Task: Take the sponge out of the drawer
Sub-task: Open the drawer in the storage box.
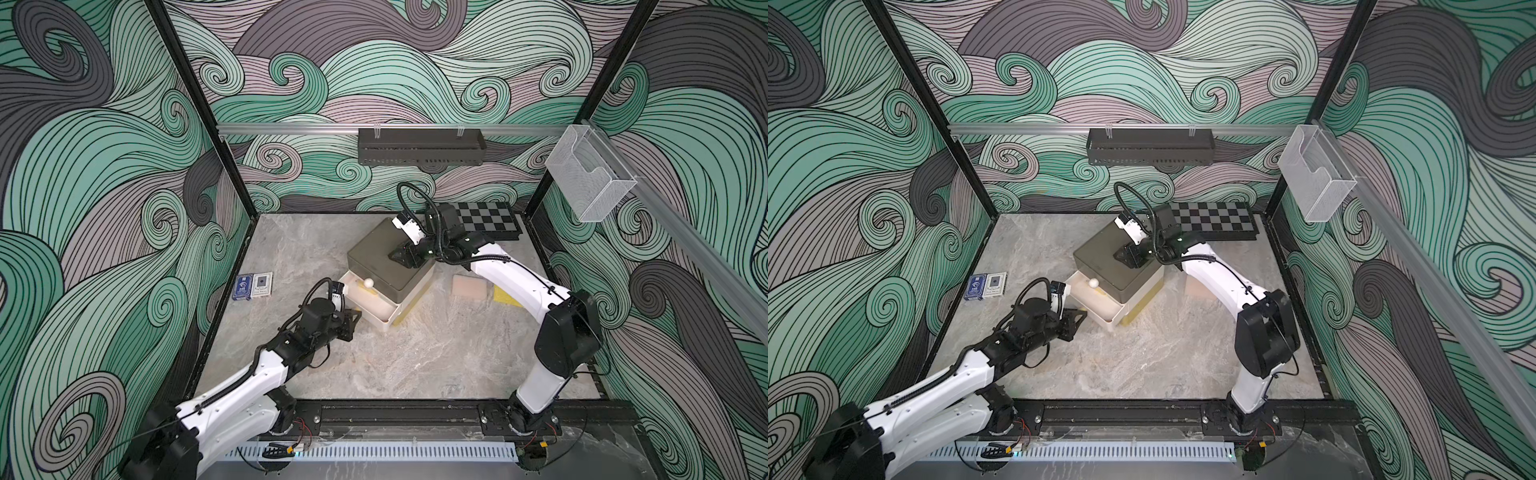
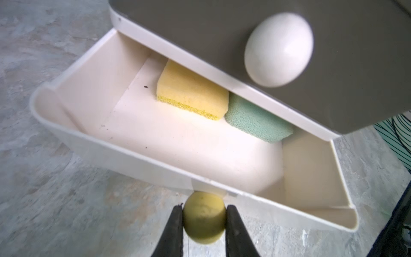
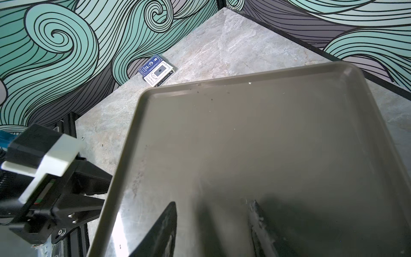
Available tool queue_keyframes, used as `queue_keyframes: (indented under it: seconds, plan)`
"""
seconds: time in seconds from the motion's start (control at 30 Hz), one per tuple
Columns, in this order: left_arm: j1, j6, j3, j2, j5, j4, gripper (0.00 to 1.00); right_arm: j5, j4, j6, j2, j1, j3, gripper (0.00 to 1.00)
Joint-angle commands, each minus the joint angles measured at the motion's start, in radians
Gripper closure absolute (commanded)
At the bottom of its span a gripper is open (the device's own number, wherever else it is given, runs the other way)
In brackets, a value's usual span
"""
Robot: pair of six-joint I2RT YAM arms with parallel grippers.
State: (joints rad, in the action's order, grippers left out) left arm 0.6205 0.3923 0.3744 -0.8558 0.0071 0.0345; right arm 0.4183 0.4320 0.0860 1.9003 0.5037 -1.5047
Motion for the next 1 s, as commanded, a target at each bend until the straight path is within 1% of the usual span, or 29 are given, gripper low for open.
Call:
queue_keyframes:
  seconds: [0.0, 0.17, 0.37, 0.47, 0.53, 0.6, 0.63, 0.77, 0.83, 0.9, 0.97]
  plan:
    - [0.028, 0.048, -0.002, 0.103, -0.065, 0.165, 0.86, -0.041, 0.126, 0.012, 0.083, -0.022, 0.017, 0.49]
    - [0.037, 0.064, -0.016, 0.226, -0.111, 0.27, 0.86, -0.05, 0.124, 0.012, 0.098, -0.053, -0.017, 0.49]
    - [0.045, 0.097, -0.016, 0.248, -0.103, 0.311, 0.86, -0.054, 0.15, 0.021, 0.1, -0.069, -0.063, 0.49]
    - [0.054, 0.106, -0.021, 0.273, -0.108, 0.328, 0.86, -0.053, 0.159, 0.027, 0.037, -0.059, -0.066, 0.49]
    - [0.056, 0.108, -0.031, 0.289, -0.107, 0.328, 0.85, -0.067, 0.153, 0.025, -0.021, -0.044, -0.058, 0.46]
    - [0.058, 0.108, -0.032, 0.293, -0.105, 0.325, 0.85, -0.054, 0.132, 0.024, -0.079, -0.026, -0.031, 0.44]
    - [0.058, 0.106, -0.032, 0.289, -0.104, 0.322, 0.85, -0.059, 0.142, 0.033, -0.11, -0.007, -0.02, 0.44]
    - [0.059, 0.103, -0.031, 0.275, -0.1, 0.317, 0.85, -0.175, 0.147, 0.074, -0.273, 0.116, 0.055, 0.43]
    - [0.061, 0.1, -0.033, 0.272, -0.094, 0.306, 0.85, -0.176, 0.152, 0.068, -0.335, 0.184, 0.084, 0.43]
    - [0.061, 0.092, -0.032, 0.263, -0.088, 0.296, 0.85, -0.172, 0.161, 0.05, -0.36, 0.26, 0.117, 0.43]
    - [0.062, 0.089, -0.025, 0.249, -0.087, 0.292, 0.85, -0.188, 0.178, 0.039, -0.349, 0.33, 0.155, 0.43]
